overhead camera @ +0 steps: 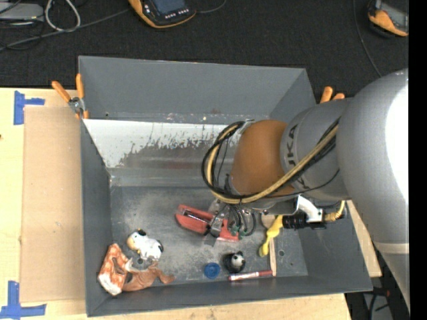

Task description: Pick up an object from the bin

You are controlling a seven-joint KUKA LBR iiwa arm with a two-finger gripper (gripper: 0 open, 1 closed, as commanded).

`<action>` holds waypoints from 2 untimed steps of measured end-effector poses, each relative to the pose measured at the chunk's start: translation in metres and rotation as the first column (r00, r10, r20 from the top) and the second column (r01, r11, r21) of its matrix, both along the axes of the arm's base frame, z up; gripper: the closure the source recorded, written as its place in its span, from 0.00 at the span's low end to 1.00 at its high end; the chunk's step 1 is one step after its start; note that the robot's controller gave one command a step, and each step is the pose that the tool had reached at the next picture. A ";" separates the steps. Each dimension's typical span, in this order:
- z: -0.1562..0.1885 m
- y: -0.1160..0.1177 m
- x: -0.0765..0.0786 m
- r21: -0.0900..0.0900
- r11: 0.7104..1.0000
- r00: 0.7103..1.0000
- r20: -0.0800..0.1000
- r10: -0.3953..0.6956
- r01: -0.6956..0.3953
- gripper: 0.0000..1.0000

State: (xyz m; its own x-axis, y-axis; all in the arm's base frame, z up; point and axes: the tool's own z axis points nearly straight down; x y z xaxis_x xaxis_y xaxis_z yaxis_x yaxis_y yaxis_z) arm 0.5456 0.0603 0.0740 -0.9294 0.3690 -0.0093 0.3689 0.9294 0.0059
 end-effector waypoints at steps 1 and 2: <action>0.000 0.000 0.000 0.000 1.000 1.000 0.000 -0.001 0.001 1.00; 0.024 0.000 -0.003 0.000 1.000 1.000 -0.008 0.000 0.000 1.00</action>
Offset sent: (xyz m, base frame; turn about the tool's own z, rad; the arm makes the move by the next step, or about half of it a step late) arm 0.0000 0.0000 0.0544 0.0005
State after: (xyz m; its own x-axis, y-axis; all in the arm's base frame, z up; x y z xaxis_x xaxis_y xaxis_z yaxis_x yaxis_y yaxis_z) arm 0.5429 0.0601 0.0978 -0.9296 0.3686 -0.0019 0.3686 0.9296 0.0027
